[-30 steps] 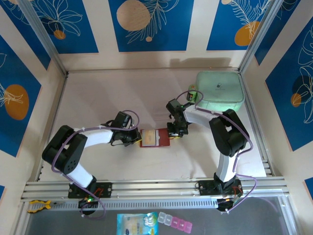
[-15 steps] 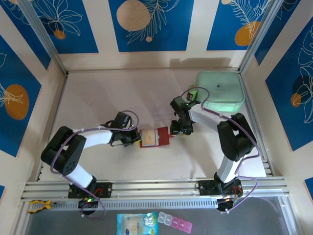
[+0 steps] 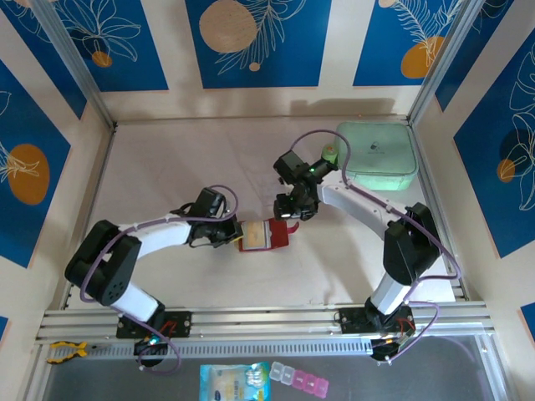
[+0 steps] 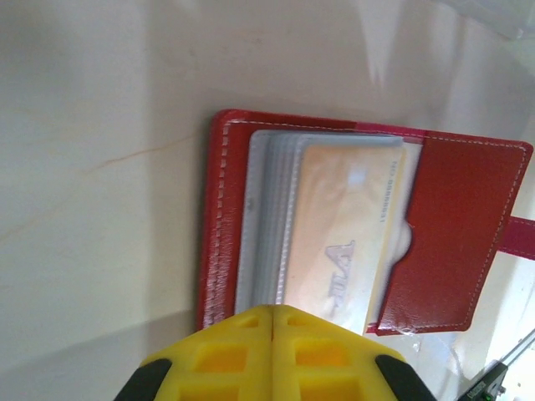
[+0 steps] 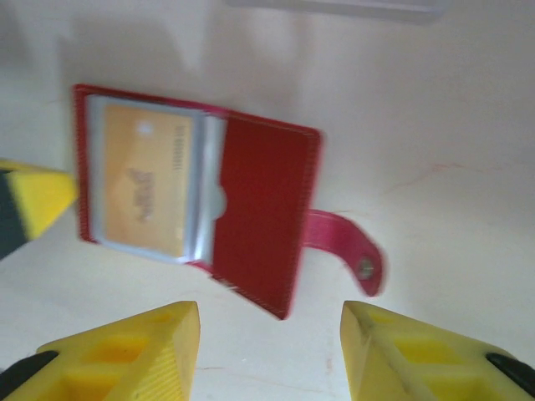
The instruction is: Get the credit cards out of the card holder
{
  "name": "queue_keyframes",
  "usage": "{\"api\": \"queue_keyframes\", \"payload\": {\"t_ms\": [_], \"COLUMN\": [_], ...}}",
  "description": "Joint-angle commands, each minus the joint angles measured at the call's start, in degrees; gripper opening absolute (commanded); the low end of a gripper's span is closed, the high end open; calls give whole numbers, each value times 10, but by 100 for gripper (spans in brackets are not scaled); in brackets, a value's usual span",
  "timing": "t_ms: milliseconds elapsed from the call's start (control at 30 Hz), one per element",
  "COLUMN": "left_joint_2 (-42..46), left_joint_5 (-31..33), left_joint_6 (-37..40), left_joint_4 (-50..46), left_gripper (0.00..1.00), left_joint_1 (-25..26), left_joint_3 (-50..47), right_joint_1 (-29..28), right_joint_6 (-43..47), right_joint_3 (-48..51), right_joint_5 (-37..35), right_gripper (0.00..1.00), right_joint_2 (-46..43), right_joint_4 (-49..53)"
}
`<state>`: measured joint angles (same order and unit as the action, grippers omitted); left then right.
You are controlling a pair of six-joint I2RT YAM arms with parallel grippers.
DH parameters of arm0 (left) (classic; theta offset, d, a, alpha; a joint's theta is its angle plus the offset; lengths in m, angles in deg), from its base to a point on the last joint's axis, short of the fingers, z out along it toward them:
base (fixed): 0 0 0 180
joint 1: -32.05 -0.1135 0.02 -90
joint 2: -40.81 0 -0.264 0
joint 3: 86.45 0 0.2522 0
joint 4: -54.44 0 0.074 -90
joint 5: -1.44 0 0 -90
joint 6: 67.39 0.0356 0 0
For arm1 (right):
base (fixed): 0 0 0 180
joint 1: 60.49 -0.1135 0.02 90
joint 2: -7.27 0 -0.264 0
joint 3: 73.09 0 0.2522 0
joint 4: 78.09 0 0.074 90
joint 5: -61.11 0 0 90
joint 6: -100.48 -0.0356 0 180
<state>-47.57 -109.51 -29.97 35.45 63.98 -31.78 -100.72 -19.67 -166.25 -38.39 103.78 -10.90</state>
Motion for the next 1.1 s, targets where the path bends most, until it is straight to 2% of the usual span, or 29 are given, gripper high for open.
{"api": "queue_keyframes", "payload": {"t_ms": [0,133,267,500,1067], "left_joint_2": [-21,-26,-25,-30,-24], "left_joint_5": [-11,-4,4,2,9], "left_joint_6": [0,0,6,-1,5], "left_joint_4": [0,-4,-17,-6,-24], "left_gripper": [3,3,3,3,3], "left_joint_1": [8,9,9,9,9], "left_joint_3": [9,5,-6,-25,-14], "right_joint_1": [-26,-35,-30,-10,8], "right_joint_6": [-17,-28,-31,-20,32], "right_joint_3": [-21,-23,-13,14,12], "right_joint_5": [25,10,-28,-37,-55], "right_gripper": [49,51,61,73,76], "right_joint_2": [39,74,95,111,165], "right_joint_4": [11,11,20,4,-4]}}
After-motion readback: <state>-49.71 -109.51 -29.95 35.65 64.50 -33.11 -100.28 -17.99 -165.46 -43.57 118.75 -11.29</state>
